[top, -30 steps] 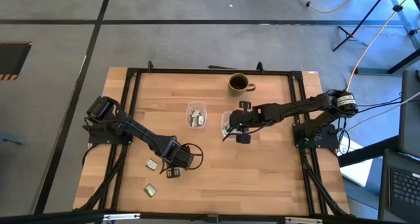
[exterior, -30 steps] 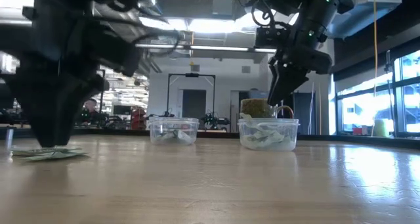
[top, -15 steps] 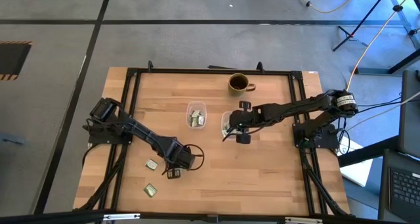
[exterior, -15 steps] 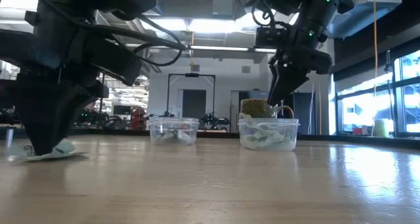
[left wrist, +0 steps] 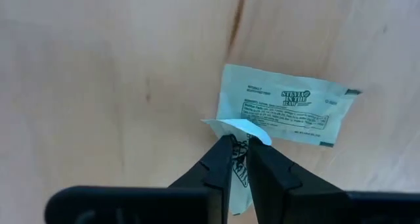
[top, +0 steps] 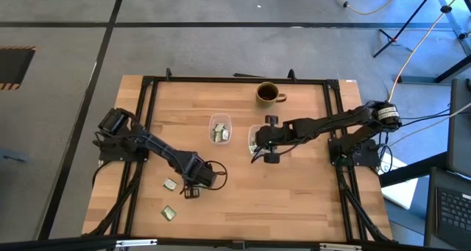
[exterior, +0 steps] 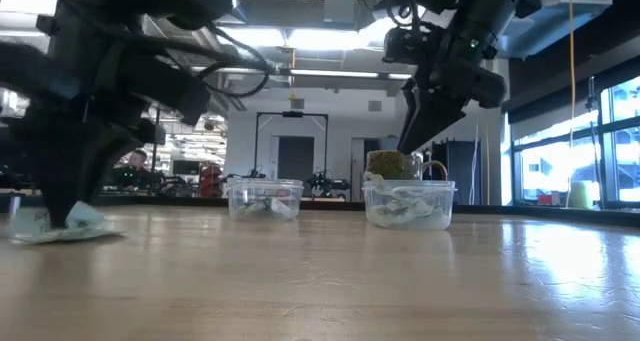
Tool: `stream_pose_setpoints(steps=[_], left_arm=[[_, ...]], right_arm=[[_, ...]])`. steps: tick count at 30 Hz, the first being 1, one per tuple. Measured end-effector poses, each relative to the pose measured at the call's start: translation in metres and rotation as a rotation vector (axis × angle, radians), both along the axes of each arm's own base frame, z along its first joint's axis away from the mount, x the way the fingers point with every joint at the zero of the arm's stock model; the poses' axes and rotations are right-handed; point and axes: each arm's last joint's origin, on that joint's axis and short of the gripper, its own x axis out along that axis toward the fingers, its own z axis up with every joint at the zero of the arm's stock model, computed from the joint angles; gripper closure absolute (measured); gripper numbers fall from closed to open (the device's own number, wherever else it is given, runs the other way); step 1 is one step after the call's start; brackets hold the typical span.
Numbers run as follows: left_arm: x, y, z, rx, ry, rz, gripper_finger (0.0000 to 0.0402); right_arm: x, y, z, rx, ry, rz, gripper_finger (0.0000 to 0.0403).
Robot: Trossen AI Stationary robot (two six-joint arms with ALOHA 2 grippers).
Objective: Pick and place items into bin
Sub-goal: Put the stevia packet into the right transparent bin
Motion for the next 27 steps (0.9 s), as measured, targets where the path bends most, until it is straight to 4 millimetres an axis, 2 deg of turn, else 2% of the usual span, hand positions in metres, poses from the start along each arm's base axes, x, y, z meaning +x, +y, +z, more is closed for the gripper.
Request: stream_pose_setpoints(steps=[6,11,17,22,27], left_arm=[[-0.003,0.009,0.014,-0.002,-0.012,0.023,0.0364],[0.000,0.015,0.028,-0.020,-0.102,-0.018,0.0364],[0.020,0.023,0.043,-0.050,-0.348,-0.108,0.0364],[0.038,0.032,0.052,-0.108,-0.516,-0.130,0.0363],[0.051,0.041,0.060,-0.213,-0.626,-0.101,0.0365]], right_arm=[[0.001,0.002,0.000,-0.001,-0.009,0.009,0.0322],[0.005,0.003,0.003,0.024,-0.056,0.048,0.0322],[0.014,0.013,0.009,0.126,-0.148,0.308,0.0322],[0.018,0.031,0.014,0.078,-0.210,0.506,0.0322],[0.019,0.051,0.019,0.022,-0.278,0.631,0.0322]])
